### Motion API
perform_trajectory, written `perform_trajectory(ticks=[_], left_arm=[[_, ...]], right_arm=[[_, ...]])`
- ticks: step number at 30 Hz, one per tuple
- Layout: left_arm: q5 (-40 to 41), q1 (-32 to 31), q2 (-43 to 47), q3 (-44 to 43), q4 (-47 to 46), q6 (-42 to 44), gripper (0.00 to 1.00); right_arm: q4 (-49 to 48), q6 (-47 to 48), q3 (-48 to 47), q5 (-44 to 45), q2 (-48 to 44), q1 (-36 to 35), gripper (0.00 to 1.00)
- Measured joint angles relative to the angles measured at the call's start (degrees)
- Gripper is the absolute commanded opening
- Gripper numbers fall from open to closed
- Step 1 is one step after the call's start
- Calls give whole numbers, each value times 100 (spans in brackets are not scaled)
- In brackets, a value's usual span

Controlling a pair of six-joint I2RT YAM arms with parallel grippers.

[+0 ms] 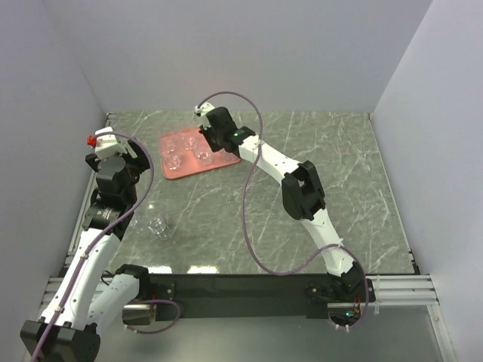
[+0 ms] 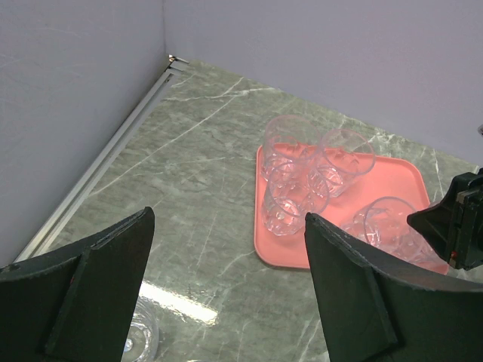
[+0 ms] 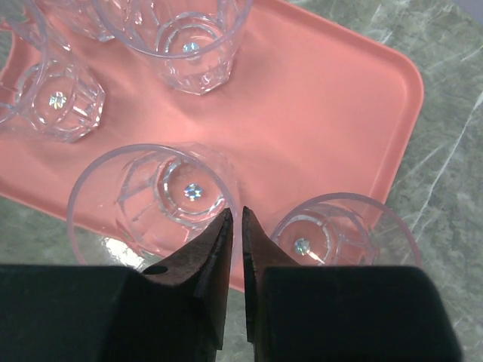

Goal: Place the glasses into the tray

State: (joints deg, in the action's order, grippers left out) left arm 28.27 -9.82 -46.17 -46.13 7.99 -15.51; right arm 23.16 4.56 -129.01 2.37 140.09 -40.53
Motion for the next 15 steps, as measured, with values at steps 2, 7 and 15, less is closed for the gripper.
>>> perform_trajectory(ticks=[2, 7, 15], left_arm=[[0, 0, -4, 0, -2, 2, 86], [0, 0, -7, 4, -2, 2, 86], [-2, 0, -17, 13, -9, 4, 86]], right_arm=[[-4, 24, -4, 7, 2, -9, 30], [-50, 98, -76, 15, 2, -31, 51], [-37, 240, -181, -35, -52, -37, 59]])
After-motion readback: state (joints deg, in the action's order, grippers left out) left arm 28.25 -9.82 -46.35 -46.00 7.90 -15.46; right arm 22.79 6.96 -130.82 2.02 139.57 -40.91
